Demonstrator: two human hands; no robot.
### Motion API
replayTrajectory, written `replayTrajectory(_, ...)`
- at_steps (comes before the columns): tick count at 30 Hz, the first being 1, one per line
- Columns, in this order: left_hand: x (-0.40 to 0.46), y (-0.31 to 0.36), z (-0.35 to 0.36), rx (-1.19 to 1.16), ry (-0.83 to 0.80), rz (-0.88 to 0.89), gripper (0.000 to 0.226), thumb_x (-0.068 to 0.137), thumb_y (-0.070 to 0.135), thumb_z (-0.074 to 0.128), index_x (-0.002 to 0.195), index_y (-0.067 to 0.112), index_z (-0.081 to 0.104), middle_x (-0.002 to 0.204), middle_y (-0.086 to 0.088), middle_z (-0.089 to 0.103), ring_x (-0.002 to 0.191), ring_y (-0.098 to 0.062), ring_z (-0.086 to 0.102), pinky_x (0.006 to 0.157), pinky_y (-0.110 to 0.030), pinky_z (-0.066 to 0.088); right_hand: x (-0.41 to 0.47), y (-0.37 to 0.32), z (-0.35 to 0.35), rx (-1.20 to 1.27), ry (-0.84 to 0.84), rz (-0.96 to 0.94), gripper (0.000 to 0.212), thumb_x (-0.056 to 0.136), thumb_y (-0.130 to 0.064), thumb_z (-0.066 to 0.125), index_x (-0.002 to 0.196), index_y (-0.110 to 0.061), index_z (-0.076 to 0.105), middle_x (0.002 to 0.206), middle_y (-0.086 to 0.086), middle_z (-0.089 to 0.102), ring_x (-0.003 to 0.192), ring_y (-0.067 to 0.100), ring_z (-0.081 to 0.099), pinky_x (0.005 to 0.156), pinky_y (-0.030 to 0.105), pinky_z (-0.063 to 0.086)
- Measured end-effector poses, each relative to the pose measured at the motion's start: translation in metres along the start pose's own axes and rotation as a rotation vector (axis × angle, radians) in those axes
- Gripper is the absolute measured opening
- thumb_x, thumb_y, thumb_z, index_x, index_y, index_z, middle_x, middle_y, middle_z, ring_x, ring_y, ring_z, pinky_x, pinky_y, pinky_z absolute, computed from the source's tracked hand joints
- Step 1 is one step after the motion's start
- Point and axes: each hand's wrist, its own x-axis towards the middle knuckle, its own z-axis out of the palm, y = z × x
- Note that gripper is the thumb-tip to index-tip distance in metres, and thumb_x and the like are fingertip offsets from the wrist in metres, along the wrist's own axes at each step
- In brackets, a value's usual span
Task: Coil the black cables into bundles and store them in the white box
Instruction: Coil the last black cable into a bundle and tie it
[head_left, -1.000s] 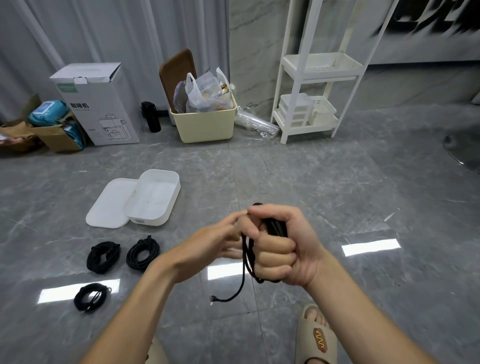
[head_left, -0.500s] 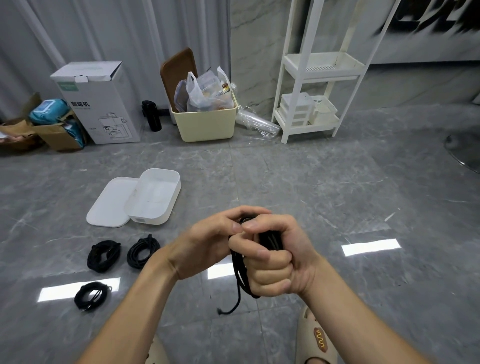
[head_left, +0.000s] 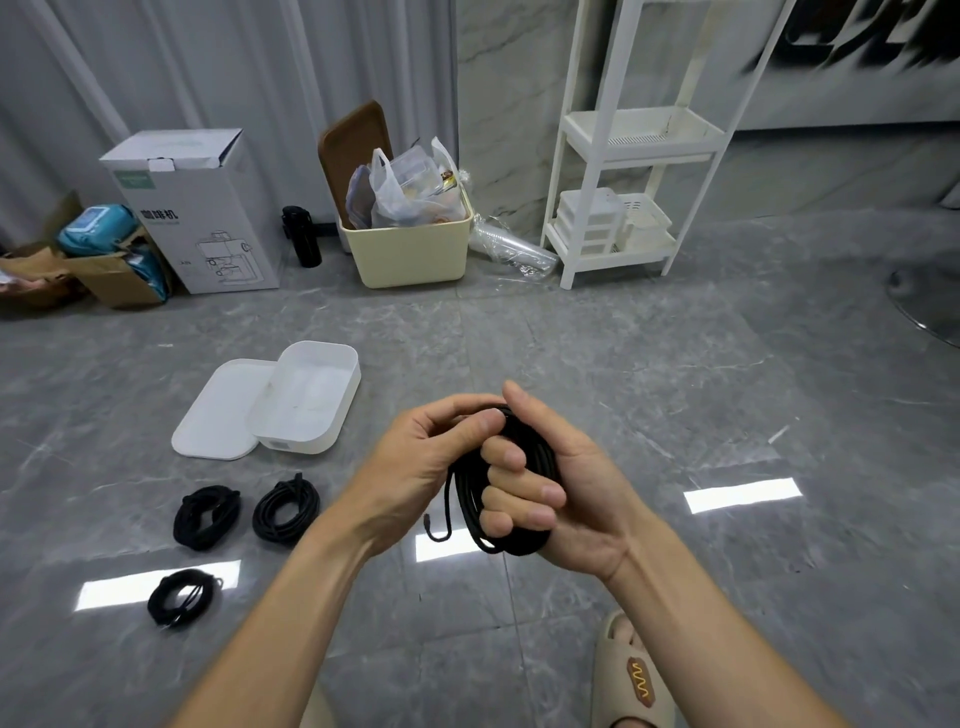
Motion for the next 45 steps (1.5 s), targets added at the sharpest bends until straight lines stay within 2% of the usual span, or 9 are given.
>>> replayTrajectory(3,0.002,-0.002,-0.001,-0.023,0.099,0.055,0.034,0.072,0.041,0.073,0.099,0.021,0.078,0.083,-0.003,0.071,0.080,-0.021,0.067,0.065,-0.026,0.054,-0.003,-0.002,0.003,-0.165,0.216,-0.112,0.041,0.083,-0.053,0.068,0.068,-0.017,0.058,0.047,-0.005,0.041,0.041,0.010,0.042,0.058,0.026,0.051)
replayTrajectory(7,0.003,-0.006,0.001,-0.017,0.139,0.106,0.029,0.069,0.042,0.073,0.091,0.025,0.080,0.091,-0.003,0.075,0.087,-0.013,0.070,0.076,-0.020,0.054,-0.005,0.001,0.007,-0.316,0.322,-0.189,0.030,0.086,-0.038,0.070,0.071,-0.018,0.053,0.051,-0.005,0.034,0.042,0.010,0.034,0.056,0.025,0.048)
replayTrajectory(11,0.002,-0.007,0.007,-0.027,0.088,0.084,0.035,0.075,0.037,0.069,0.101,0.014,0.075,0.093,-0.009,0.074,0.093,-0.018,0.069,0.087,-0.025,0.054,-0.008,0.003,0.012,-0.404,0.436,-0.243,0.042,0.091,-0.041,0.068,0.062,-0.023,0.043,0.047,-0.009,0.024,0.037,0.008,0.021,0.045,0.022,0.037)
replayTrajectory(17,-0.002,-0.006,0.001,-0.002,0.026,0.053,0.035,0.092,0.027,0.059,0.110,-0.003,0.067,0.091,-0.013,0.069,0.093,-0.024,0.063,0.088,-0.035,0.048,-0.012,0.002,0.017,-0.475,0.497,-0.201,0.047,0.084,-0.047,0.068,0.053,-0.025,0.039,0.048,-0.006,0.020,0.040,0.011,0.015,0.042,0.024,0.023)
replayTrajectory(22,0.001,-0.005,-0.005,0.089,0.123,0.017,0.029,0.094,0.029,0.060,0.103,0.004,0.072,0.089,-0.017,0.064,0.091,-0.029,0.054,0.087,-0.045,0.035,-0.011,0.002,0.023,-0.557,0.469,-0.102,0.053,0.075,-0.062,0.066,0.053,-0.022,0.038,0.046,-0.007,0.019,0.038,0.011,0.015,0.040,0.022,0.023)
replayTrajectory(30,0.000,-0.008,0.001,0.246,0.114,-0.037,0.027,0.097,0.033,0.054,0.099,0.020,0.078,0.094,0.006,0.074,0.096,-0.008,0.067,0.096,-0.027,0.046,-0.006,0.002,0.023,-0.449,0.579,-0.111,0.051,0.094,-0.036,0.042,0.047,-0.018,0.047,0.041,-0.005,0.028,0.035,0.013,0.016,0.040,0.023,0.022)
replayTrajectory(36,-0.008,-0.006,0.004,0.367,-0.025,-0.007,0.061,0.099,0.059,0.032,0.100,0.007,0.064,0.108,-0.014,0.064,0.110,-0.019,0.059,0.102,-0.028,0.038,-0.006,-0.002,0.019,-0.456,0.688,-0.176,0.051,0.097,-0.028,0.038,0.048,-0.015,0.043,0.041,-0.001,0.023,0.034,0.014,0.015,0.040,0.023,0.021)
replayTrajectory(40,-0.012,-0.001,0.008,0.411,-0.079,-0.012,0.016,0.081,0.040,0.063,0.090,0.030,0.073,0.110,-0.001,0.061,0.107,-0.010,0.060,0.098,-0.026,0.045,-0.007,-0.005,0.016,-0.475,0.730,-0.178,0.056,0.098,-0.030,0.039,0.043,-0.019,0.043,0.041,-0.002,0.025,0.035,0.013,0.016,0.038,0.023,0.023)
replayTrajectory(45,-0.009,-0.004,0.011,0.430,0.034,0.045,0.013,0.086,0.006,0.067,0.096,0.012,0.072,0.082,0.002,0.064,0.079,-0.006,0.059,0.077,-0.022,0.046,-0.008,-0.005,0.013,-0.499,0.693,-0.164,0.052,0.101,-0.045,0.046,0.055,-0.022,0.050,0.044,-0.005,0.024,0.036,0.011,0.018,0.038,0.022,0.023)
